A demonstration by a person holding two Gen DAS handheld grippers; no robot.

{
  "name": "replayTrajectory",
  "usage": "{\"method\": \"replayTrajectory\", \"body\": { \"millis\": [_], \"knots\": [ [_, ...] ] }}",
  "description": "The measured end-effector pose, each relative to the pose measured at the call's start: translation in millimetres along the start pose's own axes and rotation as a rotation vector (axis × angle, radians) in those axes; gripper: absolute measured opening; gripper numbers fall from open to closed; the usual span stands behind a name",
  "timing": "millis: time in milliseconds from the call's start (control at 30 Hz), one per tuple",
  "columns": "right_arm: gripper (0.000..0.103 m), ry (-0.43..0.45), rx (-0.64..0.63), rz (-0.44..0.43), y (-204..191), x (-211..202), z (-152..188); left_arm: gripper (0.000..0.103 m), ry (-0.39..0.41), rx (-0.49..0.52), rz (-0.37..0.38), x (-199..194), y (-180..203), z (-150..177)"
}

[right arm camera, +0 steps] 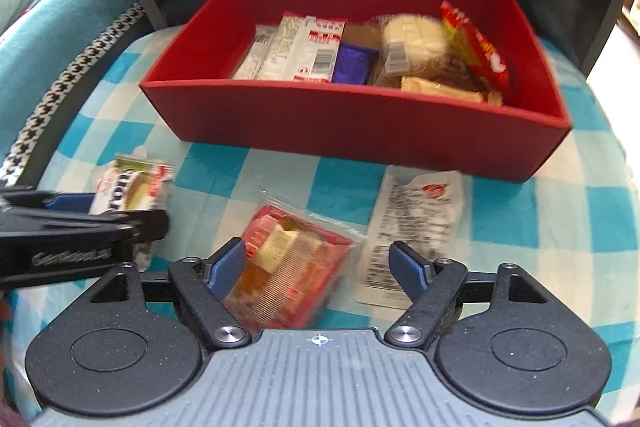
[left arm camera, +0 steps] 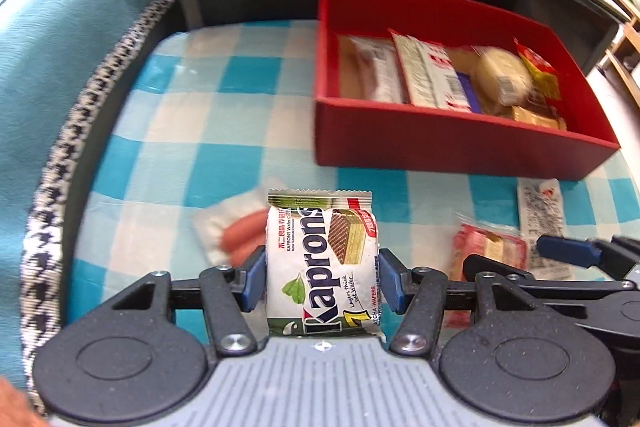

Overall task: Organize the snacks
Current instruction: 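Grasp the Kapron wafer packet with the left tool while the right grasps the red cake packet, then lift and carry the Kapron packet with the left tool while the right carries the cake packet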

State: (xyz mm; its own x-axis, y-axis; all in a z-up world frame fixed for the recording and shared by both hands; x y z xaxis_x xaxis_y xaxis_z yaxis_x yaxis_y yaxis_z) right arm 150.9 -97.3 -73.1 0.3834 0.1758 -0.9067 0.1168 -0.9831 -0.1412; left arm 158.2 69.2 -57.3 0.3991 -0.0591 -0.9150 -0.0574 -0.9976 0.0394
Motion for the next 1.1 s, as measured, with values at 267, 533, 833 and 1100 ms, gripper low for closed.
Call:
{"method": "replayTrajectory", "body": {
  "millis": [267,533,833,1100],
  "knots": [
    [0.076,-0.012,-0.139,0.072,-22,15,8,0.088,0.026,0.040,0.001,-6,5,0],
    [0.063,-0.030,-0.218,0.090,0,0,21,0.088,0.038,0.089,0.011,-13,23,0],
    [0.063,0.006,-0.243,0.096,27,-36,29,0.088,0.033,0.160,0.006,-15,55,7],
    [0.063,0.075,-0.170,0.064,51,-58,14,0.088,0.046,0.182,0.011,-18,75,4]
  ]
}}
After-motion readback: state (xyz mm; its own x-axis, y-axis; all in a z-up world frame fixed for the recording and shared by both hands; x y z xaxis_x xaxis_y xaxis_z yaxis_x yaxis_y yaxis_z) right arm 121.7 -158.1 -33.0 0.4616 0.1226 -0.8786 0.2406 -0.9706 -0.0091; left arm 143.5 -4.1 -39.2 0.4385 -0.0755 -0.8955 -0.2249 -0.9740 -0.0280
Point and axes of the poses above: each gripper's, at about its wrist camera, not at the fingertips, and x roughly the way its jaws point, y to its right, z to its underside, the point moved 4 cm from there along x, roughly the way its jaws point, and after that the axes turned 3 degrees about -y, right-handed, at the moved point
